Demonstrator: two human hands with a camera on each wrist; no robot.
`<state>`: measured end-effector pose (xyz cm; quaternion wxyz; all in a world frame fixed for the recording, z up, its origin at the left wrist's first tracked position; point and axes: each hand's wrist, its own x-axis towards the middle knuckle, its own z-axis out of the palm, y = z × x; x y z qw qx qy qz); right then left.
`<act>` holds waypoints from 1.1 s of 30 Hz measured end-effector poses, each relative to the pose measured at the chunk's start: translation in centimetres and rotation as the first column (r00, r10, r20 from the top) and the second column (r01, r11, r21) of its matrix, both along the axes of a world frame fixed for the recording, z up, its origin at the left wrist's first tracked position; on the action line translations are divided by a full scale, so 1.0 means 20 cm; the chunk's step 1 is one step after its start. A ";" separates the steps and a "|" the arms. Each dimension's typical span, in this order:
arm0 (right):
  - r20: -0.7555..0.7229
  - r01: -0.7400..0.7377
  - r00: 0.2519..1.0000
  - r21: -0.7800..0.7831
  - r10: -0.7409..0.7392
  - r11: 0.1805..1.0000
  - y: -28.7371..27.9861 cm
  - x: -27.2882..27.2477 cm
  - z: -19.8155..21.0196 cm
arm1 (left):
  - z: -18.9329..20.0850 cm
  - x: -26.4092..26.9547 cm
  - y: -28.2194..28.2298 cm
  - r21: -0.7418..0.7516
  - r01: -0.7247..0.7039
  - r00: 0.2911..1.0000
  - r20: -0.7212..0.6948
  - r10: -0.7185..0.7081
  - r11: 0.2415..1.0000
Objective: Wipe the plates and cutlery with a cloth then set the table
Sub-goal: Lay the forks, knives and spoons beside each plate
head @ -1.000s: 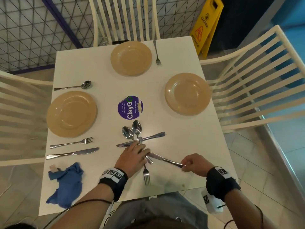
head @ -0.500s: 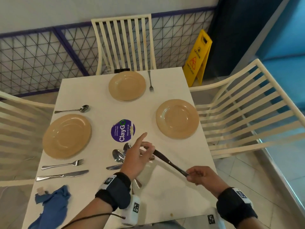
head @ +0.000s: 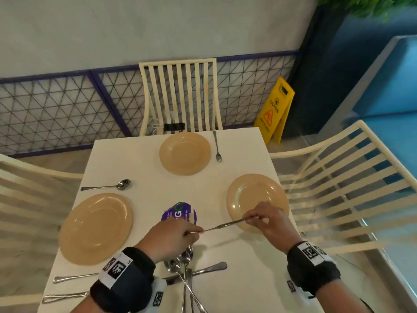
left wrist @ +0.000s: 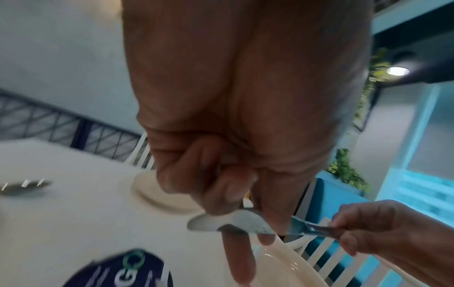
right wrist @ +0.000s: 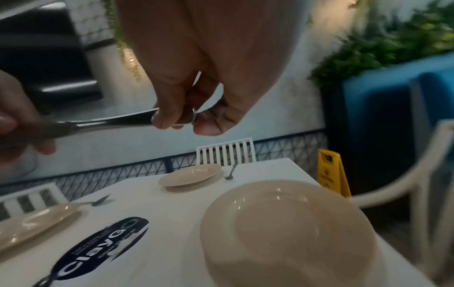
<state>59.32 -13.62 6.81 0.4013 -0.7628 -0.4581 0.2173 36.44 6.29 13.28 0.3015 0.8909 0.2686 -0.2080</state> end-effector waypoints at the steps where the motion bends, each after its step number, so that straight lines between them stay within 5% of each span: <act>1: 0.089 -0.029 0.996 0.037 0.026 0.999 0.06 0.03 0.02 | -0.03 0.00 0.04 -0.106 -0.015 1.000 -0.019 0.013 0.994; 4: 0.343 -0.085 0.939 0.130 0.036 0.988 0.21 0.15 0.06 | -0.10 0.05 0.11 -0.414 -0.161 0.986 -0.017 0.169 0.896; 7: 0.323 -0.020 0.946 0.094 -0.012 0.995 0.35 0.28 0.08 | -0.15 0.17 0.14 -0.531 -0.252 0.942 0.058 0.331 0.809; 10: 0.082 0.067 0.994 0.130 -0.078 0.989 0.52 0.37 0.11 | -0.18 0.35 0.14 -0.472 -0.308 0.895 0.150 0.420 0.826; 13: -0.203 0.229 0.961 0.200 -0.188 0.953 0.71 0.47 0.11 | -0.22 0.59 0.13 -0.455 -0.415 0.799 0.231 0.555 0.788; 17: -0.643 0.426 0.712 0.077 -0.282 0.902 0.93 0.62 0.04 | -0.30 0.92 0.16 -0.350 -0.531 0.717 0.300 0.629 0.772; 20: -0.717 0.430 0.590 -0.111 -0.372 0.896 1.09 0.75 -0.08 | -0.37 1.15 0.19 -0.250 -0.566 0.719 0.315 0.619 0.785; 28: -0.560 0.355 0.644 -0.385 -0.521 0.852 1.35 1.11 -0.38 | -0.63 1.55 0.30 0.033 -0.599 0.778 0.259 0.572 0.800; 33: -0.531 0.187 0.740 -0.427 -0.413 0.885 1.47 1.25 -0.53 | -0.75 1.67 0.39 0.091 -0.577 0.804 0.242 0.544 0.812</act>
